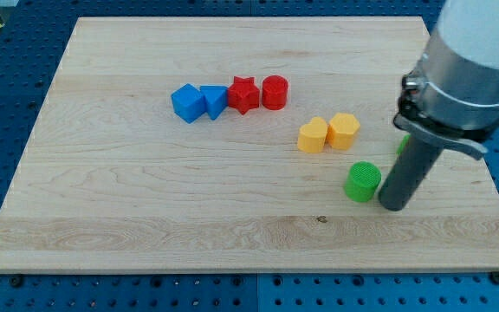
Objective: Move the green circle to the bottom of the yellow blocks
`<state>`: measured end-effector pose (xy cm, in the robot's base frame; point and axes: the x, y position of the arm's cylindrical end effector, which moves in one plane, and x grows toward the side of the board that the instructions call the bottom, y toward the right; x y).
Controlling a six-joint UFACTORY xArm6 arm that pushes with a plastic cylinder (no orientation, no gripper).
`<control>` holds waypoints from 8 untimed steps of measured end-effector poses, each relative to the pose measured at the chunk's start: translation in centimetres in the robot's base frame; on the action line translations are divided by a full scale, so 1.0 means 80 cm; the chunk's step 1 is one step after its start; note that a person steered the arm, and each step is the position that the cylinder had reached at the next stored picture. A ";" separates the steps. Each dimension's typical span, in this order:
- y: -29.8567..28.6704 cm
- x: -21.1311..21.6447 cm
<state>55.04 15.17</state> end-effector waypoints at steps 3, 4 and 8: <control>-0.009 -0.013; 0.025 -0.013; -0.051 -0.016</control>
<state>53.73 11.09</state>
